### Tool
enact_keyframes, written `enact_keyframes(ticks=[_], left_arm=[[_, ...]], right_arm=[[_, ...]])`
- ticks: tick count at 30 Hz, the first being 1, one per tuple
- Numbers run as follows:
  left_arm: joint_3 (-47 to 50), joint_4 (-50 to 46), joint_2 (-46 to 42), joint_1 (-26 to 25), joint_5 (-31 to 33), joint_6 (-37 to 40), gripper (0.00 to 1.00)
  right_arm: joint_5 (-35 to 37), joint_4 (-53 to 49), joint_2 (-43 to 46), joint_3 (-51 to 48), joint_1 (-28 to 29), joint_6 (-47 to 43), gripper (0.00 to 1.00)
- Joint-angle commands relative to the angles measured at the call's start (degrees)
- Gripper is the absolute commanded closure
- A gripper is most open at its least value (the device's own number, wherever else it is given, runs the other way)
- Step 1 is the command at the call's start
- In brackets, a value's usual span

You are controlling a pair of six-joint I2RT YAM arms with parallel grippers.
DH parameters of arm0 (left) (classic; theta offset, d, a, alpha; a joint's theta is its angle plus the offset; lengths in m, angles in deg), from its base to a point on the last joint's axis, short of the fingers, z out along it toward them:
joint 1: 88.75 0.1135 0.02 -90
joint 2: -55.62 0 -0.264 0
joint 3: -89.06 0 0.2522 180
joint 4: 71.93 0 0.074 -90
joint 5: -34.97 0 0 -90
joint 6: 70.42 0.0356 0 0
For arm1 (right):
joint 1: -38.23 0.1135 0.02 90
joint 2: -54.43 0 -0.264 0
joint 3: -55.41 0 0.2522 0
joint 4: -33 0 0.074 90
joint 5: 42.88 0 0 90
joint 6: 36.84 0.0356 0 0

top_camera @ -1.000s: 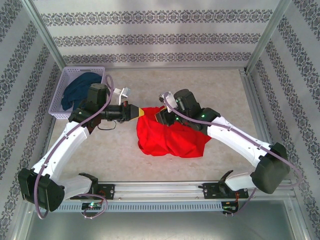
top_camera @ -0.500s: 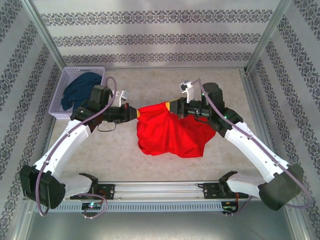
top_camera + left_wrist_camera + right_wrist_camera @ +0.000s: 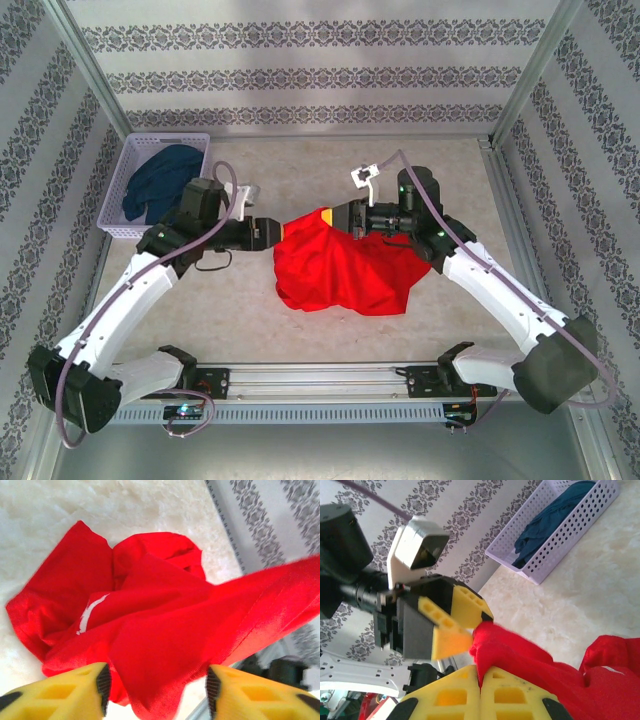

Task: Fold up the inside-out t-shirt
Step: Adjust the T-shirt at the center of the table.

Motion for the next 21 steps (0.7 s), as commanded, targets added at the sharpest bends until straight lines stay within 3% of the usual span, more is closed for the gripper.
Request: enact_keyframes(ticks=[1,5,9,14,17,21], left_arm=[[1.3,-1.0,-0.3,-4.1,8.6,3.8,0.37],[0.9,-0.4,1.1,-8.0,15.1,5.3,0.22],[-0.1,1.0,2.1,-11.5,16.7,6.7,0.16],[2.1,6.0,-1.0,-16.9,24.3,7.2,0.05],[1.6,6.8,-0.2,-19.7,28.7,8.1,0.02],[-0.7,7.1,3.3,-21.5,30.0,9.6,0.0]], right_arm=[[-2.0,4.5,-1.0,-0.1,-0.4,2.9,1.0],[-2.0,5.1,-1.6,-0.1,-0.1,3.6,1.0],[-1.2,5.0,-2.0,0.0,0.1,4.0,1.0],[-0.3,4.6,-3.0,0.4,0.2,4.9,1.0],[-0.2,4.8,-3.6,0.3,0.3,5.3,1.0],[-0.2,4.8,-3.6,0.2,0.4,5.5,1.0]])
